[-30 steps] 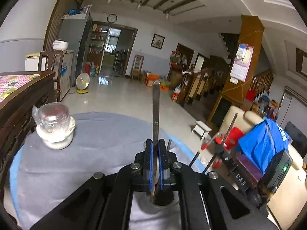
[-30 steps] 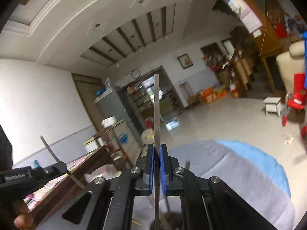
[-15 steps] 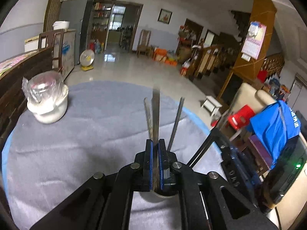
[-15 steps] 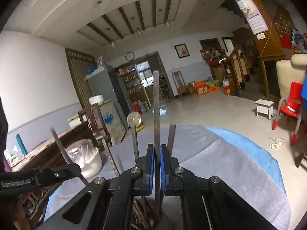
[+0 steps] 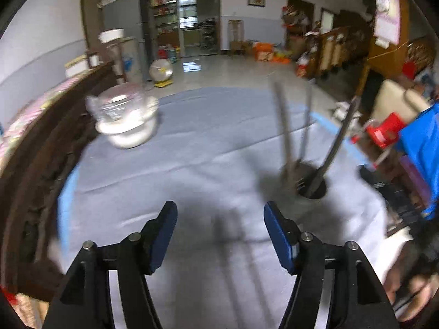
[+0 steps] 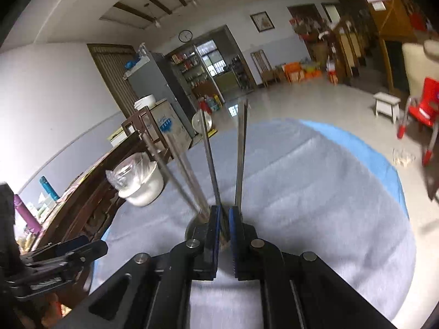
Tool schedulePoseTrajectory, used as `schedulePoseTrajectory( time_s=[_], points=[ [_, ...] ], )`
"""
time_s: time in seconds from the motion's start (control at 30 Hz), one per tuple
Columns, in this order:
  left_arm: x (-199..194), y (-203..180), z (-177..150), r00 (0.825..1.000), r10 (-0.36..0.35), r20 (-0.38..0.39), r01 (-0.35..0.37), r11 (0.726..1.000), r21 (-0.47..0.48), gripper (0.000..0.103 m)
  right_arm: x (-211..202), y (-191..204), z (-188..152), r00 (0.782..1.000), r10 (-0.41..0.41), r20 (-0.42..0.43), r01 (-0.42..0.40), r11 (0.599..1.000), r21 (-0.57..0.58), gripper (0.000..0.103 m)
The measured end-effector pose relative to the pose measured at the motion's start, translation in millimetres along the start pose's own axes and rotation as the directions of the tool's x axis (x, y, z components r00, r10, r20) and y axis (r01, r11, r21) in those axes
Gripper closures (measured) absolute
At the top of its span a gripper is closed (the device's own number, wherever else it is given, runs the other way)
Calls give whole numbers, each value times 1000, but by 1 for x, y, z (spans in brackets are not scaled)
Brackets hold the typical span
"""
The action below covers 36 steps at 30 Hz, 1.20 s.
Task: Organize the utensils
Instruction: 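Carry the sticks over the grey cup and drop them in, opening both tools, then move both open tools toward the two remaining sticks on the cloth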
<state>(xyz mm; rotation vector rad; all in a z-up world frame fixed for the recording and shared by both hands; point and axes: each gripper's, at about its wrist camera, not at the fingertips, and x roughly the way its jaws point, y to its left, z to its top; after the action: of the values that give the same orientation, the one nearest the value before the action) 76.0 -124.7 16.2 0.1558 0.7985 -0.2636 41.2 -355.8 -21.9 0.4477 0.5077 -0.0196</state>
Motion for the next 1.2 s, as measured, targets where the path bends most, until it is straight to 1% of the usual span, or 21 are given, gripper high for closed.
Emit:
schedulePoseTrajectory(
  time_s=[0.1,0.13,0.23,0.3,0.47,0.6,0.8,1.1,1.2],
  points=[
    [-3,11,-18,996,90,-9,-90,996,24,35,-13,2,-15,1000,15,-15,-15,1000,-9,94],
    [-4,14,-25,993,115,-12,-115,993,30,34,-17,4,-22,999,24,-33,-24,1000,-10,94],
    [-4,27,-42,986,166,-25,-165,986,31,34,-21,13,-39,996,50,-79,-51,999,-13,94],
    [-6,33,-48,984,178,-27,-177,984,23,34,-21,21,-50,993,56,-107,-59,998,-28,94],
    [-11,44,-59,981,190,-29,-190,982,4,34,-9,36,-76,978,76,-196,-83,996,-28,94],
    [-14,51,-66,981,190,-34,-191,982,-14,34,-2,41,-91,968,75,-239,-83,996,-25,94],
    [-14,51,-68,983,180,-36,-180,983,-19,34,-3,48,-94,965,69,-252,-84,995,-49,94],
    [-5,50,-74,982,178,-63,-180,984,-16,34,3,40,-93,964,63,-260,-69,998,-13,93],
    [-3,50,-76,981,181,-68,-182,983,-13,34,5,40,-95,962,63,-265,-70,997,-16,90]
  ],
)
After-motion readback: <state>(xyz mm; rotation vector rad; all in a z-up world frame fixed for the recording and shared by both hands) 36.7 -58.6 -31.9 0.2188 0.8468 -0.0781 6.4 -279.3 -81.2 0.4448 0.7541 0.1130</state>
